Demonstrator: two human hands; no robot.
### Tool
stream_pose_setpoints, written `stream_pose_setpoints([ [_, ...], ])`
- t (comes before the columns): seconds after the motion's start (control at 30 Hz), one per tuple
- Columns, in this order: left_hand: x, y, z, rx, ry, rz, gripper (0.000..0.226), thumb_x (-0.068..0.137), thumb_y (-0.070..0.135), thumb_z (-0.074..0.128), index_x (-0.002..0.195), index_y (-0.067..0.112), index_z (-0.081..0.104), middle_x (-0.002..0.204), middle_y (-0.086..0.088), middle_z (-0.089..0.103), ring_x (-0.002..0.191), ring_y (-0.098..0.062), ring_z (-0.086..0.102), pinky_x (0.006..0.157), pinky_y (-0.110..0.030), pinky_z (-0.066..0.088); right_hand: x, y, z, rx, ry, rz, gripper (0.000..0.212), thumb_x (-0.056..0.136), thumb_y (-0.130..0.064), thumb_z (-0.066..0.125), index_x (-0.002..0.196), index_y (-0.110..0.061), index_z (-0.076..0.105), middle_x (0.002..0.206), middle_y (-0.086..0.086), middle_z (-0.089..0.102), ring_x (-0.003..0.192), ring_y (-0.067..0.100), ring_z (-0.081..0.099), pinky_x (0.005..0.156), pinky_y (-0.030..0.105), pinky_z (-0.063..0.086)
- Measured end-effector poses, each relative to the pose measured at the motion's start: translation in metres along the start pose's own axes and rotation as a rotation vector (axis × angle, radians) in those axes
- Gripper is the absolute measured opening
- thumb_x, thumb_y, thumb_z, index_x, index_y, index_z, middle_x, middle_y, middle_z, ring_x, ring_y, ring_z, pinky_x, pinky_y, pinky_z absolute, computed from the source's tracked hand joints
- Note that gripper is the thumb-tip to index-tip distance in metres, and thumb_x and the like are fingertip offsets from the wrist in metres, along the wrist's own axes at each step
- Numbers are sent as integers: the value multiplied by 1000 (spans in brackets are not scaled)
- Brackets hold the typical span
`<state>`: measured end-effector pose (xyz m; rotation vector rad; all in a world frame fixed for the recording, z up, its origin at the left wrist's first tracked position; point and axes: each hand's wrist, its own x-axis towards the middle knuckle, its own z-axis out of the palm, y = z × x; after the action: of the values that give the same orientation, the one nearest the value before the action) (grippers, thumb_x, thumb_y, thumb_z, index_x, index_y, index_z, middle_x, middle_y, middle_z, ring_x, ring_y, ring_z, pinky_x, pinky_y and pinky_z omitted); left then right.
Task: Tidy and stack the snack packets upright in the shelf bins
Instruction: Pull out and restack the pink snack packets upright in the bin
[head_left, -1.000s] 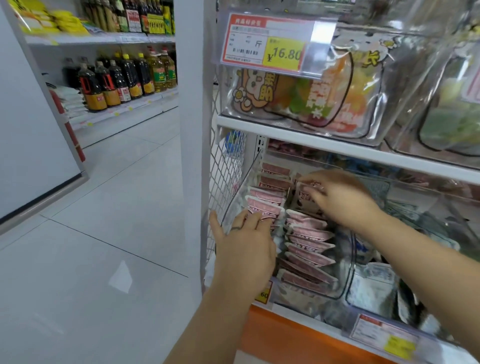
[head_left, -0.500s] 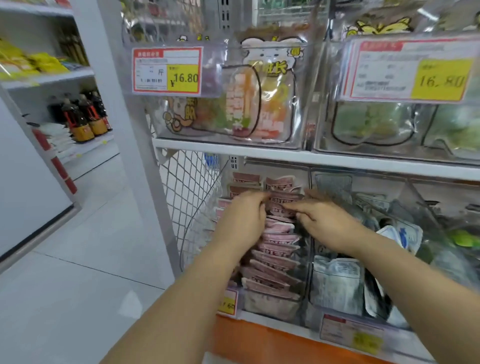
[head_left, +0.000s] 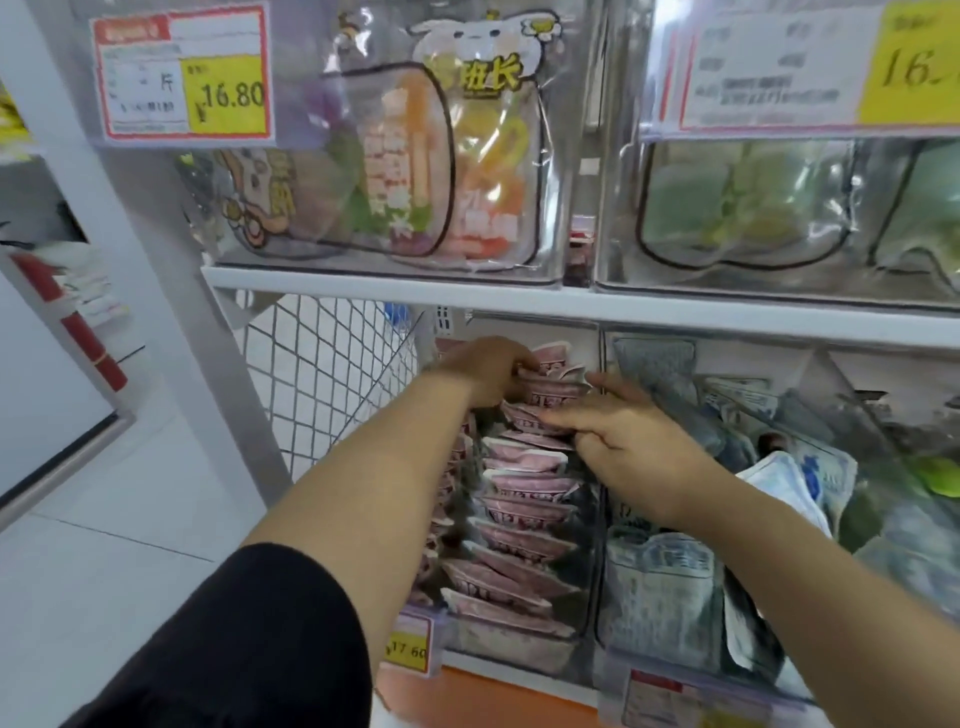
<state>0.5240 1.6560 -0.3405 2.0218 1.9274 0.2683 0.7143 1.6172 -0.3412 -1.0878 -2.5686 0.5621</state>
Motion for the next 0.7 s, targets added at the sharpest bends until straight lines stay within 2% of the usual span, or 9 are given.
stream_pose_setpoints([
  [0.17,6,-3,0,-20,24,43,24,87,19,64,110,18,69,105,-2,69,87,-13,60,84,-27,43,-1,-1,-1,11,-10,8,44,95,-13,36,129,-33,55,141,-14,44,140,3,7,110,20,12],
  [0.27,4,1,3,57,114,49,16,90,20,60,101,20,71,103,0,69,92,-15,62,88,-31,44,-2,-2,-2,13,-11,7,43,95,-13,37,128,-33,55,139,-15,46,140,3,6,112,23,14],
  [0.37,0,0,3,103,207,47,16,93,20,54,100,20,70,101,-2,69,91,-19,63,84,-34,46,-3,-4,-2,7,-5,-14,44,95,-12,37,129,-32,55,138,-14,47,140,2,5,110,21,14],
  [0.47,-9,-6,-6,-47,298,47,15,93,16,55,99,15,69,91,0,68,81,-14,61,81,-33,50,-4,-4,-2,-44,-2,-36,43,96,-14,36,132,-31,53,142,-13,43,140,4,5,110,21,14],
  [0.5,-12,-8,-8,-97,297,53,16,93,14,55,101,15,69,94,0,69,82,-14,62,82,-32,51,-4,-5,-2,-64,-7,-38,42,97,-16,35,133,-31,51,143,-12,41,140,4,5,109,21,13],
  [0.6,-21,-9,-9,-120,140,37,30,96,12,48,118,25,63,119,2,63,102,-17,61,92,-35,47,-4,-8,-3,-87,-5,-31,42,98,-19,34,137,-29,46,147,-9,34,138,1,4,108,21,13],
  [0.7,-24,-5,-11,-59,-79,21,37,99,26,42,133,38,48,133,4,53,113,-25,57,98,-44,44,-3,-8,-1,-95,3,-27,41,99,-22,33,137,-26,47,149,-8,28,134,-2,6,108,21,13],
])
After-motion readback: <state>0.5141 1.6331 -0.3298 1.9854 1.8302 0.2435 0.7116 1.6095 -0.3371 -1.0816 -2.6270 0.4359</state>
